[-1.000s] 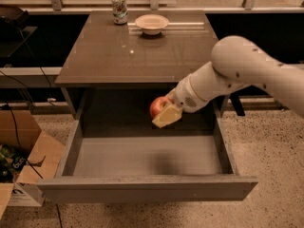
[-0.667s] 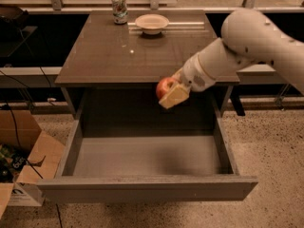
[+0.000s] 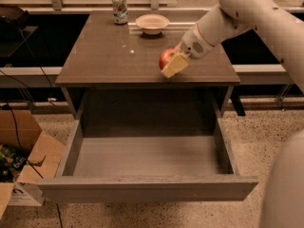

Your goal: Pick apple from top drawer and place on counter

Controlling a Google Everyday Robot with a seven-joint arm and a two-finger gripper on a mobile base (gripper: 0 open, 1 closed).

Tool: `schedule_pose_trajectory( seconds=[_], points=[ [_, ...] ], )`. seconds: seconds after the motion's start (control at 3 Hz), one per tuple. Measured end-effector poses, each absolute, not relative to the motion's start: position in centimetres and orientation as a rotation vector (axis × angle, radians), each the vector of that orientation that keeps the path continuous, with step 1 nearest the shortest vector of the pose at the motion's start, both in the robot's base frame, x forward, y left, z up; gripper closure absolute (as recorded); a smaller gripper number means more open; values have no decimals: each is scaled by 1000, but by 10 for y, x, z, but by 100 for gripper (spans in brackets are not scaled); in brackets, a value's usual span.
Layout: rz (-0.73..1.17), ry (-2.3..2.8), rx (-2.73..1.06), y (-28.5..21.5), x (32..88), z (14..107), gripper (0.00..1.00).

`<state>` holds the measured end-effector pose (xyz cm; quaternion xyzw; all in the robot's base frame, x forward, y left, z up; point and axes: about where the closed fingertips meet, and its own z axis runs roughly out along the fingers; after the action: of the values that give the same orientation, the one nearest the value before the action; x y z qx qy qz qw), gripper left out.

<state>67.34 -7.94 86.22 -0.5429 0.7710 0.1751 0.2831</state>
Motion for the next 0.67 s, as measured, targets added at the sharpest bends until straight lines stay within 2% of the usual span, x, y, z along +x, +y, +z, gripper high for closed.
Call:
schedule_pose_trajectory(
  seconds=[0.33,0.67],
  points=[
    [448,2080,-1438,-72,711,866,82],
    [442,2111,-1424,-66,737,857,58]
  ],
)
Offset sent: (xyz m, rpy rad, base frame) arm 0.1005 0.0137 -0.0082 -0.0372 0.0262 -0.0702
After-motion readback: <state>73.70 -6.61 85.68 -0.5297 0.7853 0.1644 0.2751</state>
